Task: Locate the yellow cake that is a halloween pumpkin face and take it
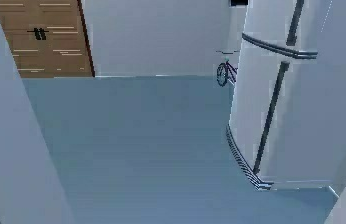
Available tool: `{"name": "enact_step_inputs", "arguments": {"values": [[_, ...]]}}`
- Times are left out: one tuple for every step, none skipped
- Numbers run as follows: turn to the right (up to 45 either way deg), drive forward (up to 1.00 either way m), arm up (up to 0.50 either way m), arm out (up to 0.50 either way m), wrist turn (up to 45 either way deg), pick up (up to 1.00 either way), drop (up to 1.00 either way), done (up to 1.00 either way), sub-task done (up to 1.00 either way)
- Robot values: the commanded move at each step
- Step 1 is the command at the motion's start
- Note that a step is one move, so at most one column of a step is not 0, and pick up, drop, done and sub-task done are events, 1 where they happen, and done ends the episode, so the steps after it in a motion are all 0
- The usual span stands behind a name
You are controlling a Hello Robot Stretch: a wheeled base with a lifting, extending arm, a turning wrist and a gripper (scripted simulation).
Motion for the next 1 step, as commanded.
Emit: {"name": "enact_step_inputs", "arguments": {"values": [[0.0, 0.75, 0.0, 0.0, 0.0, 0.0, 0.0, 0.0, 0.0]]}}
